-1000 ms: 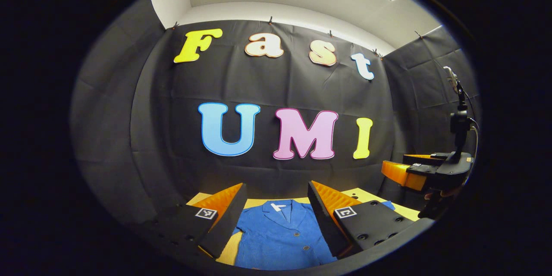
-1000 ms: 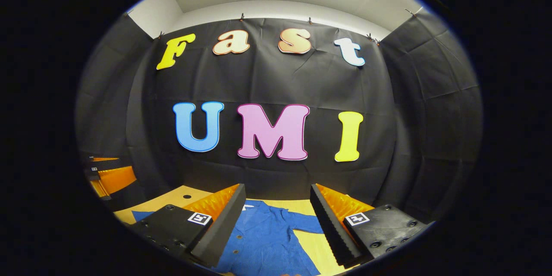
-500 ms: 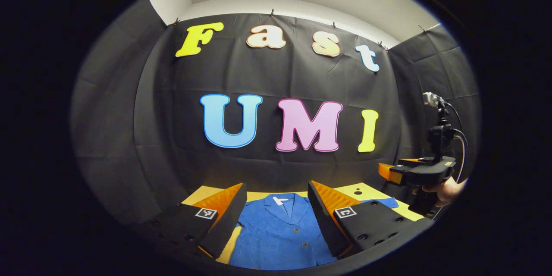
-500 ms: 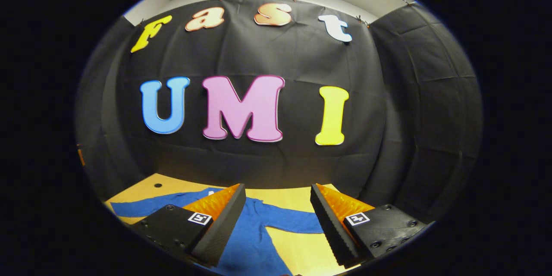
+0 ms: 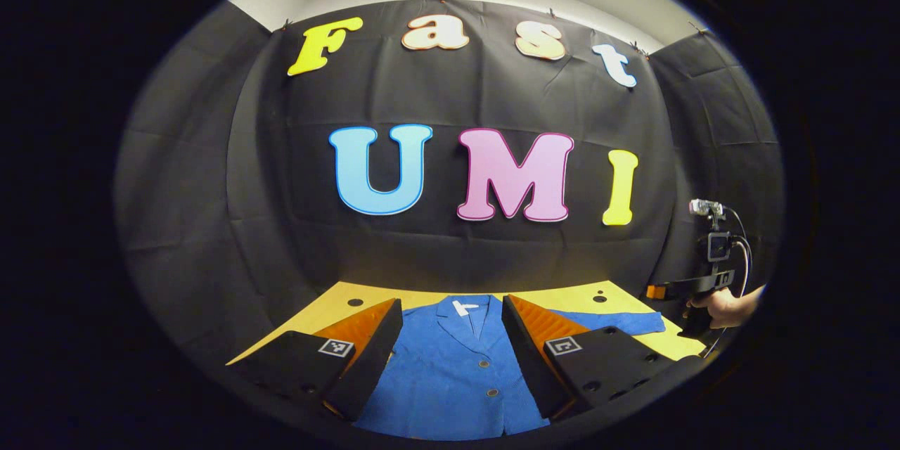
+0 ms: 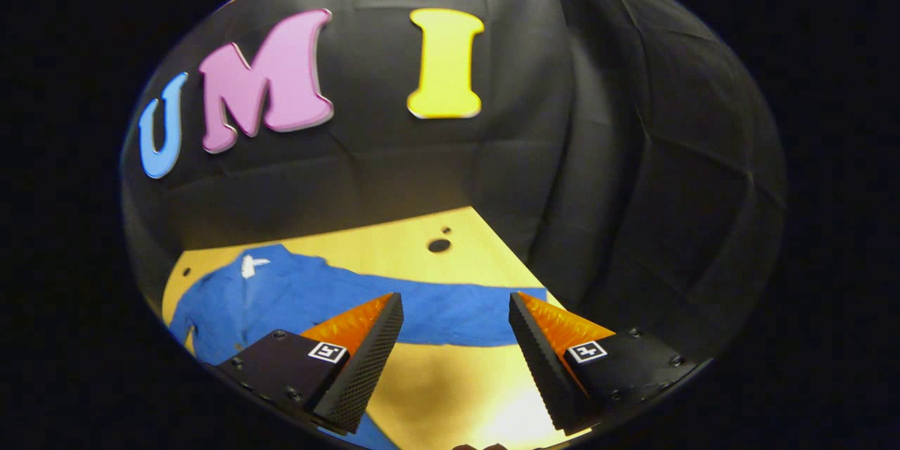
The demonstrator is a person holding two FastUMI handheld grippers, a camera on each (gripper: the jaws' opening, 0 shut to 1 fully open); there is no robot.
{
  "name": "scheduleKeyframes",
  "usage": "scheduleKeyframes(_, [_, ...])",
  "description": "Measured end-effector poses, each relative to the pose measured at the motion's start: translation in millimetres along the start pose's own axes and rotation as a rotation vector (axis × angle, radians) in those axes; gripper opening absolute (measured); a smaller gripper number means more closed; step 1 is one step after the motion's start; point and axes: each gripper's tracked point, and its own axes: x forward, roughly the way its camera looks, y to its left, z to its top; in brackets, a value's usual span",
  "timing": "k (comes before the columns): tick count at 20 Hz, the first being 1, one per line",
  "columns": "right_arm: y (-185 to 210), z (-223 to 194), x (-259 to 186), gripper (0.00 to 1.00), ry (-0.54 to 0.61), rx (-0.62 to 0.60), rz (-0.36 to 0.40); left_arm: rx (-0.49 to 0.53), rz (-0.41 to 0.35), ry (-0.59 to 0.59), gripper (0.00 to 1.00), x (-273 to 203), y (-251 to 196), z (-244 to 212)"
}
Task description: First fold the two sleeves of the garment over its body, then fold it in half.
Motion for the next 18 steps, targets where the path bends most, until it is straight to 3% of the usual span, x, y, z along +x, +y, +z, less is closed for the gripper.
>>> scheduleKeyframes(5, [-55.2, -65.4, 61.0, 0.97, 0.228, 0.067, -0.097, -0.006, -0.02, 0.053, 0.81, 9.5, -25.7, -13.9])
scheduleKeyframes(9, [-77.1, -85.5, 94.0, 0.98, 0.261, 0.117, -0.184, 0.017, -0.008, 0.068, 0.81, 14.6, -29.7, -13.9])
scheduleKeyframes(15, [-71.9, -120.9, 107.0, 0.98, 0.418, 0.071, -0.142, -0.011, -0.036, 0.094, 0.81, 28.3, -49.4, -14.2])
scheduleKeyframes(18, [-71.2, -120.0, 114.3, 0.94, 0.399, 0.134, -0.133, -0.011, -0.064, 0.07, 0.81, 32.5, -60.9, -3.7])
